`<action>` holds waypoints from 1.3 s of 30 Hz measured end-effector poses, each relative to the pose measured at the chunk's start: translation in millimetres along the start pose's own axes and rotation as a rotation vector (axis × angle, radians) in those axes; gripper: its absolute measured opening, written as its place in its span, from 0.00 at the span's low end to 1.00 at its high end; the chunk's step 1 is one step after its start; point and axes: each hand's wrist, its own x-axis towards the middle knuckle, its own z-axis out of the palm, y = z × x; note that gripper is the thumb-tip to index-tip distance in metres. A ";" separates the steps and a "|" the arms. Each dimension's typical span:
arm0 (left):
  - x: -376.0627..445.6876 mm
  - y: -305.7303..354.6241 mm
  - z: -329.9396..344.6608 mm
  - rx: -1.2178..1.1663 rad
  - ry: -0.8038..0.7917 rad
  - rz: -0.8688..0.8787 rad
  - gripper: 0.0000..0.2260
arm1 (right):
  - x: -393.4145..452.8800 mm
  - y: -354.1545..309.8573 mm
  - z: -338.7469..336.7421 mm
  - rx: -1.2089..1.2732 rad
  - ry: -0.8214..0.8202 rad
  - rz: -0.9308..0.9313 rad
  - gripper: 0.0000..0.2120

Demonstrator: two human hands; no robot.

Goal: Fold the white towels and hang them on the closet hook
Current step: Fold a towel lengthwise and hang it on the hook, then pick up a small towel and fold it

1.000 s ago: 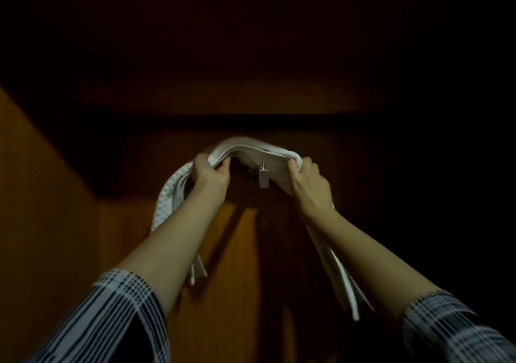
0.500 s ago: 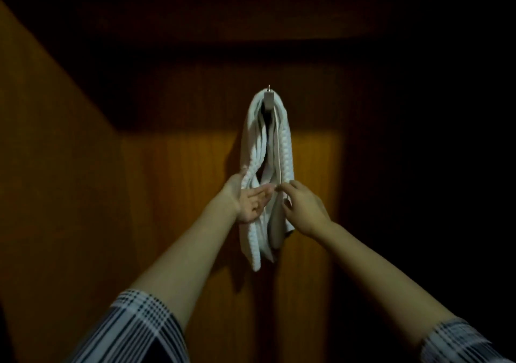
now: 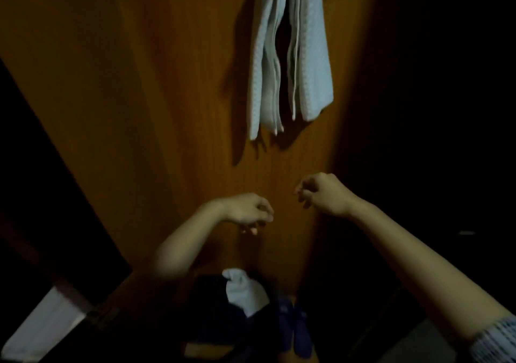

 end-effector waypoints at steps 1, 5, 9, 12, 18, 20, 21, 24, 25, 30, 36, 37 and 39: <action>-2.9 -11.3 21.9 0.050 -0.028 -0.005 0.16 | -10.7 6.0 16.3 -0.004 -0.050 0.021 0.07; -14.3 -58.8 112.5 0.110 -0.137 -0.046 0.17 | -56.5 37.2 87.7 -0.033 -0.221 0.107 0.07; -27.9 -91.5 195.7 0.100 -0.164 -0.044 0.16 | -101.7 69.5 153.6 -0.024 -0.360 0.195 0.09; -28.0 -114.0 249.7 0.114 -0.168 -0.026 0.16 | -134.7 99.3 193.8 0.002 -0.422 0.278 0.08; -17.7 -147.8 350.7 0.017 -0.054 -0.056 0.14 | -191.8 164.5 266.3 0.030 -0.525 0.357 0.08; -8.9 -161.2 387.3 0.016 -0.045 -0.096 0.14 | -205.7 189.9 296.6 0.020 -0.556 0.382 0.09; -3.6 -169.4 407.5 0.019 -0.051 -0.122 0.15 | -212.7 203.4 314.3 0.021 -0.566 0.393 0.10; 15.1 -196.5 471.4 -0.064 -0.058 -0.182 0.16 | -234.1 247.7 373.0 0.016 -0.607 0.374 0.12; 22.0 -206.5 493.3 -0.074 -0.062 -0.190 0.16 | -240.7 264.0 394.0 0.008 -0.620 0.364 0.13; 52.6 -271.5 595.1 0.011 -0.133 -0.228 0.17 | -274.3 337.8 501.9 0.059 -0.704 0.400 0.15; 99.5 -360.4 684.4 0.079 -0.273 -0.307 0.19 | -284.7 405.4 635.4 0.047 -0.732 0.400 0.18; 108.6 -376.4 696.9 0.089 -0.285 -0.309 0.19 | -282.5 413.5 657.0 0.049 -0.719 0.393 0.18; 127.3 -407.1 717.6 0.115 -0.297 -0.317 0.19 | -275.5 429.6 700.2 0.039 -0.687 0.355 0.18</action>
